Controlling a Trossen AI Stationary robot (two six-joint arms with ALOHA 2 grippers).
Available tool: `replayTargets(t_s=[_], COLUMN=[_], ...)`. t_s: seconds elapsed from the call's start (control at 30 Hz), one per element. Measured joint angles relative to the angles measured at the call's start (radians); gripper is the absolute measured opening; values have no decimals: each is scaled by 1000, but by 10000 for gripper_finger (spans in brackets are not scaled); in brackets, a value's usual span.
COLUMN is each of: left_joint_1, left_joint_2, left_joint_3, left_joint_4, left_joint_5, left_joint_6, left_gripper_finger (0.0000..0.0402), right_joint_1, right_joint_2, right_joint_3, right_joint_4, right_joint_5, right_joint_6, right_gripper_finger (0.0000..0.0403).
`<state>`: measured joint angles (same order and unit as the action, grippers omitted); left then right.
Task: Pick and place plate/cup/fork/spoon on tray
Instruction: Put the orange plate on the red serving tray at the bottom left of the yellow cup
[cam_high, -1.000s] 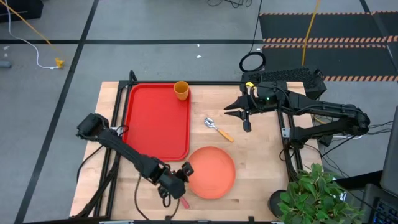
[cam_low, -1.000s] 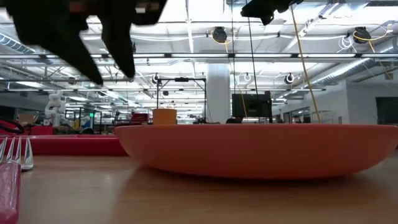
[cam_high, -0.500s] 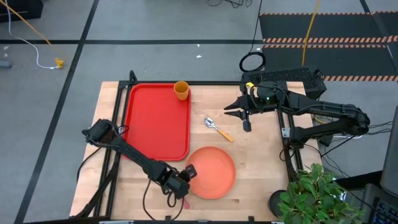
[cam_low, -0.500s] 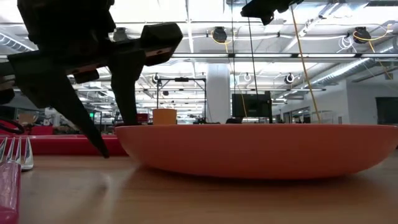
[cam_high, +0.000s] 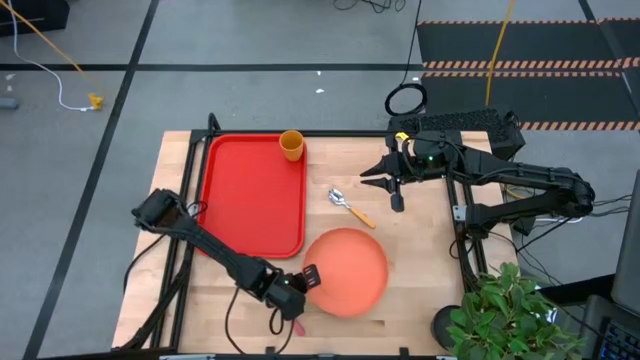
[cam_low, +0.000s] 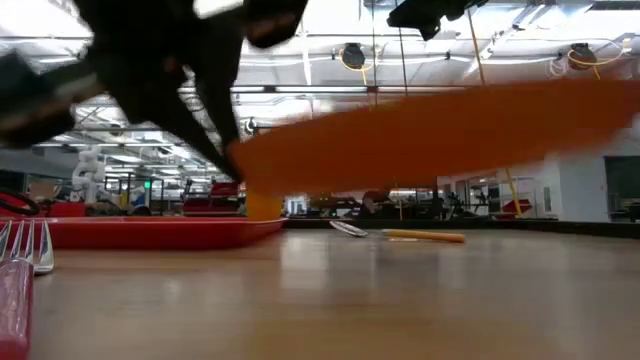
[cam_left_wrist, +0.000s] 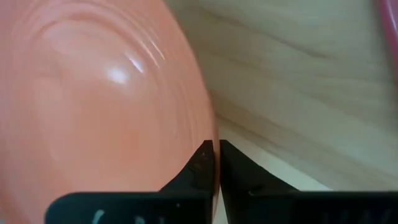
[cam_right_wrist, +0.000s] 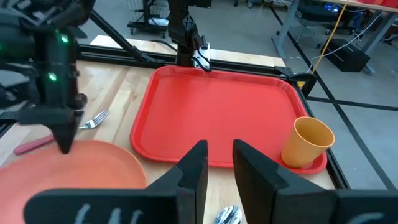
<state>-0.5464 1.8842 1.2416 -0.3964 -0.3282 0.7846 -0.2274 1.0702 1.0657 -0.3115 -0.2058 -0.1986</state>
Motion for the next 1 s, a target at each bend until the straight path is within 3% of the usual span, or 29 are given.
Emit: replayTargets(t_s=[0.33, 0.7, 1.0], left_joint_1=[3, 9, 33], left_joint_2=[-195, -366, -382], left_joint_3=[6, 6, 5], left_joint_4=[-141, -509, -825], left_joint_5=[-128, -217, -278], left_joint_6=[-55, -384, -729], left_gripper_finger=[8, 7, 7], right_joint_1=[0, 0, 0], right_joint_2=[0, 0, 0], right_joint_3=[0, 0, 0], right_joint_4=[-7, -7, -7], right_joint_5=[0, 0, 0], right_joint_6=[0, 0, 0], right_gripper_finger=[66, 66, 66])
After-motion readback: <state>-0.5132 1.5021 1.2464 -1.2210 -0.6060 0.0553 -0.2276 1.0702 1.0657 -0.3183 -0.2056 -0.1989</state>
